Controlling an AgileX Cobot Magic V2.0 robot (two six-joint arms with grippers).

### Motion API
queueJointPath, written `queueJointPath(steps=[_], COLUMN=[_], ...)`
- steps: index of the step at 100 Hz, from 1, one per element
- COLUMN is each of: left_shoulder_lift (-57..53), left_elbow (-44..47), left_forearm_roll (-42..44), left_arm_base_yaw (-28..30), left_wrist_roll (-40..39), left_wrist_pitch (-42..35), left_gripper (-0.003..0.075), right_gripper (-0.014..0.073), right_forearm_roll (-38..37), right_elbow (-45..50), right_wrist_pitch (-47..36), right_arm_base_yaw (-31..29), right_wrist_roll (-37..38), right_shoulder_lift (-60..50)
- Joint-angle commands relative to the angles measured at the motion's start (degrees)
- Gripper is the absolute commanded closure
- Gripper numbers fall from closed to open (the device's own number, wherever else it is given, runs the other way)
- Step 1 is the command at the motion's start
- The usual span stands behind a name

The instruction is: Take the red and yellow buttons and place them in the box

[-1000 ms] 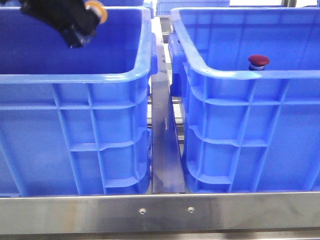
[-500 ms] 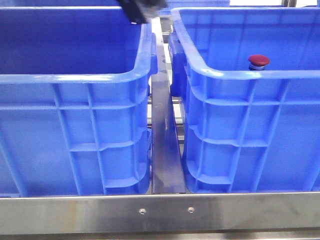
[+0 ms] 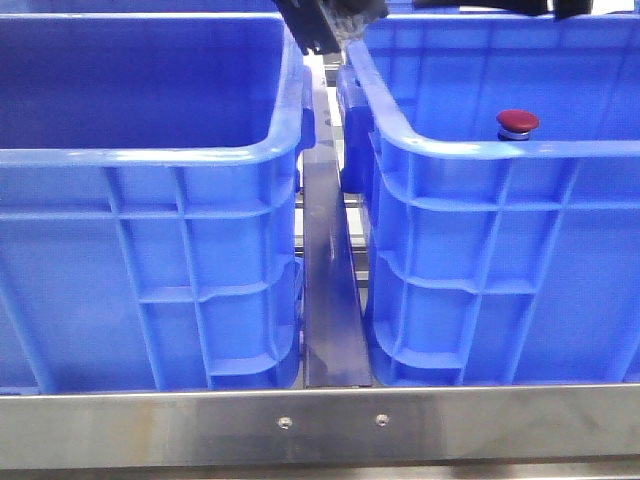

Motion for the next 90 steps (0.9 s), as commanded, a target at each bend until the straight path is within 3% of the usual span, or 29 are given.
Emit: queueJointPath(steps=[1, 13, 33, 42, 69, 90], left_shoulder_lift=[-2.46, -2.46, -2.46, -2.46, -2.46, -2.78], left_elbow=[-1.54, -1.54, -1.54, -1.54, -1.87, -1.87], left_forearm_roll=[-1.43, -1.43, -1.53, -1.53, -1.41, -1.41], left_arm_base_yaw=[-0.51, -0.51, -0.51, -0.51, -0.51, -0.39], left_wrist_roll=[-0.05, -0.05, -0.05, -0.05, -0.05, -0.05], left_wrist_pitch=[-3.09, -3.09, -3.09, -2.56, -1.42, 0.49], left_gripper=[0.0623, 0.0623, 0.0618, 0.0574, 0.0202, 0.0186], right_gripper=[-0.0050, -0.0018, 0.0253, 0.0339, 0.0348, 0.0348], right_forearm_roll=[3.12, 3.07, 3.07, 3.07, 3.07, 2.55], right_elbow=[-1.55, -1.55, -1.55, -1.55, -1.90, -4.58], right_wrist_pitch=[3.21, 3.40, 3.77, 3.76, 2.66, -1.61], right_arm_base_yaw=[-0.22, -0.22, -0.22, -0.22, -0.64, -9.60], right_wrist_roll=[0.02, 0.02, 0.02, 0.02, -1.65, -14.91], right_shoulder_lift=[-1.25, -1.25, -1.25, -1.25, -1.25, -3.24])
